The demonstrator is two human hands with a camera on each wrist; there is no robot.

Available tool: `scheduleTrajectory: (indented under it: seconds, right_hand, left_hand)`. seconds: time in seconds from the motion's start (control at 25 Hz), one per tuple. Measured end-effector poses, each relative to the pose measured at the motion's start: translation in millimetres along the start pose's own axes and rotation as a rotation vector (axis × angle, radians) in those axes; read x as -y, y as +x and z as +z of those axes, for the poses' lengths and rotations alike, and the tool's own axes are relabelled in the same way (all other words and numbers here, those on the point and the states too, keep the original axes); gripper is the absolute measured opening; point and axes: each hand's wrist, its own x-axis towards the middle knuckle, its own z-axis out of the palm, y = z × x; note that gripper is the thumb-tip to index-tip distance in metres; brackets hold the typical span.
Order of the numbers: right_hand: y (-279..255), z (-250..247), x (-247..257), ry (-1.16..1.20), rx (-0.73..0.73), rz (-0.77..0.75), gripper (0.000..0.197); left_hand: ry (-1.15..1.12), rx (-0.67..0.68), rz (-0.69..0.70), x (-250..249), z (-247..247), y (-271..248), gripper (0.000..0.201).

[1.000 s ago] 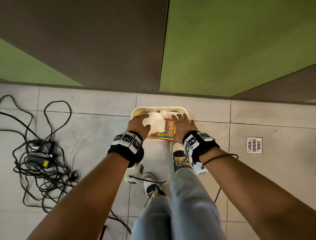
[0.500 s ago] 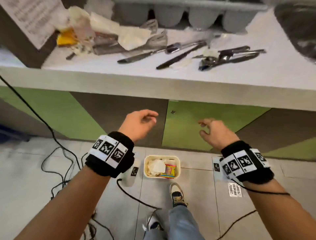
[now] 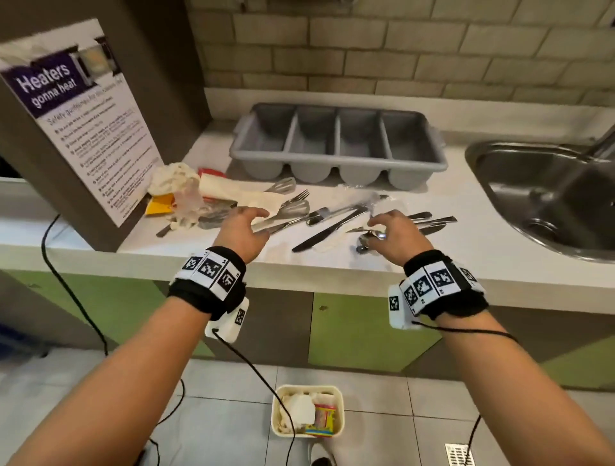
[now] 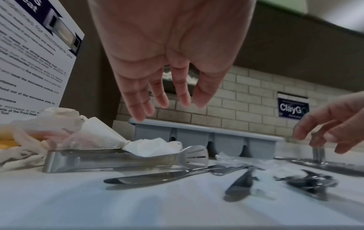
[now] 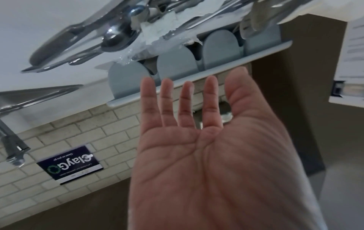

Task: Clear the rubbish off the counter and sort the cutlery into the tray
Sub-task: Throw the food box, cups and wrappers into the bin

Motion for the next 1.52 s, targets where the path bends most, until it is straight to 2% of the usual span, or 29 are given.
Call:
scheduleTrajectory:
  seconds: [0.16,0.28,0.36,0.44,0.56,0.64,0.72,0.8,1.08,1.24,1.52]
  right_hand:
    - [63,4,-5,-0.098,0.068,0.048,0.049]
    - [100,14,-12,-0.227,0.216,0.123,0.080]
    - [115,23,-17,-0.287,0.301,0.172,0.092]
    - [125,31,-21,-0.286,0.332,0.188,0.088]
    - [134,39,-22,-0.224,0.286,0.173,0.072]
    - [140,42,-23,-0.199,0.233,0.146,0.056]
    - [146,43,-22,-0.172,0.173,0.155,0.032]
    - [148,41,-22,-0.152,0.121,0.178,0.021]
    - [137,20,-14,-0.071,0.014,0.149,0.031]
    - [128,4,-9,0.005,-0.085,0.105,0.031]
    - [135,-18,8,-0.065,-0.004,-0.067,0.045]
  left_hand:
    - [0.148,0.018,-0.055,0,11,55,0.047]
    - [0.299,0.093,-0.094,4,23,85,0.061]
    - [0.389,0.156,-0.117,9,30,96,0.068]
    - [0.446,0.190,-0.127,12,34,101,0.069]
    - [0.458,0.176,-0.118,13,38,104,0.064]
    - [0.449,0.165,-0.114,13,39,106,0.063]
    - [0.433,0.165,-0.115,14,41,109,0.063]
    - [0.404,0.159,-0.126,14,43,109,0.062]
    - [0.357,0.097,-0.112,17,40,105,0.055]
    - [0.255,-0.014,-0.087,12,33,102,0.050]
    - [0.135,-0.068,-0.016,1,29,98,0.050]
